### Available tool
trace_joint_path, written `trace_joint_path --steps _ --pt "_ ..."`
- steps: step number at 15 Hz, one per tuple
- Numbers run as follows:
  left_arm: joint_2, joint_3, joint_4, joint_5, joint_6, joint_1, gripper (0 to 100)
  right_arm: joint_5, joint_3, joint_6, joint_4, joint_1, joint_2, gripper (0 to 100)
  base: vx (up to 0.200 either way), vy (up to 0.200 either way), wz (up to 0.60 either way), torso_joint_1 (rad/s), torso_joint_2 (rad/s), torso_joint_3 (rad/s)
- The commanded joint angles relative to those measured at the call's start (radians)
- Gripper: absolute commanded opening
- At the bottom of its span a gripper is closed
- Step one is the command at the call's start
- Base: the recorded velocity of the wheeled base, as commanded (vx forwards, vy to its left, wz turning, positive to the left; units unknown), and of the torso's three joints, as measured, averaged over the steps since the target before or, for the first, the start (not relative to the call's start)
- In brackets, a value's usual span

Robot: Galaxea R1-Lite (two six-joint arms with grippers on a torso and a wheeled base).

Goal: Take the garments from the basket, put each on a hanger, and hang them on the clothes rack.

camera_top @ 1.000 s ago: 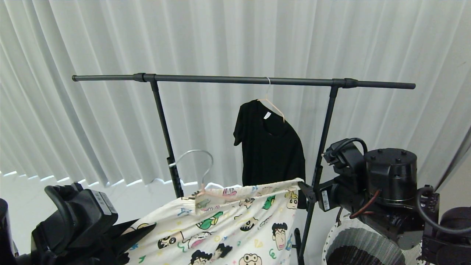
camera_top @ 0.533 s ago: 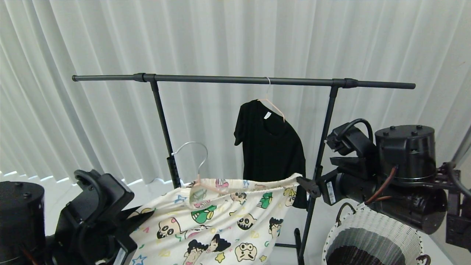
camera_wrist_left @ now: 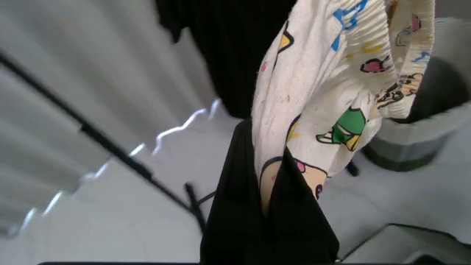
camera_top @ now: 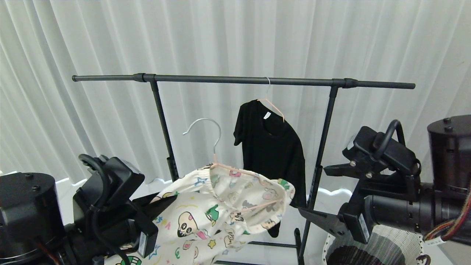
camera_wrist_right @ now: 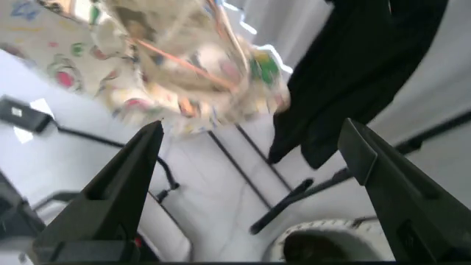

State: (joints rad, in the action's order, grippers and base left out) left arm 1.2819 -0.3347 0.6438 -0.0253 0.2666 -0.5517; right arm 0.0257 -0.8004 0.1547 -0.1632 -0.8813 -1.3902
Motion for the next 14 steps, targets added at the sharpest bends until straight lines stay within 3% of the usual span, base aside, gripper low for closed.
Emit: trace_joint_path --steps 1,4,7,14 --pt "-0.042 0.005 0.0 -0.065 0.005 -0.05 0 -0.041 -0.002 0.051 0.005 0.002 0.013 100 0.0 0.0 0.0 0.0 0.0 0.0" --pt "-0.062 0.011 0.0 -0.085 0.014 -0.113 0 -0.139 -0.043 0.148 0.076 -0.001 -0.035 100 0.0 0.0 0.0 0.0 0.0 0.0" --pt "-0.069 0.014 0.002 -0.085 0.06 -0.175 0 -0.217 -0.148 0.177 0.182 -0.016 -0.104 100 0.0 0.0 0.0 0.0 0.0 0.0" --pt "-0.067 0.009 0.034 -0.085 0.102 -0.175 0 -0.244 -0.187 0.172 0.191 -0.07 -0.217 100 0.0 0.0 0.0 0.0 0.0 0.0"
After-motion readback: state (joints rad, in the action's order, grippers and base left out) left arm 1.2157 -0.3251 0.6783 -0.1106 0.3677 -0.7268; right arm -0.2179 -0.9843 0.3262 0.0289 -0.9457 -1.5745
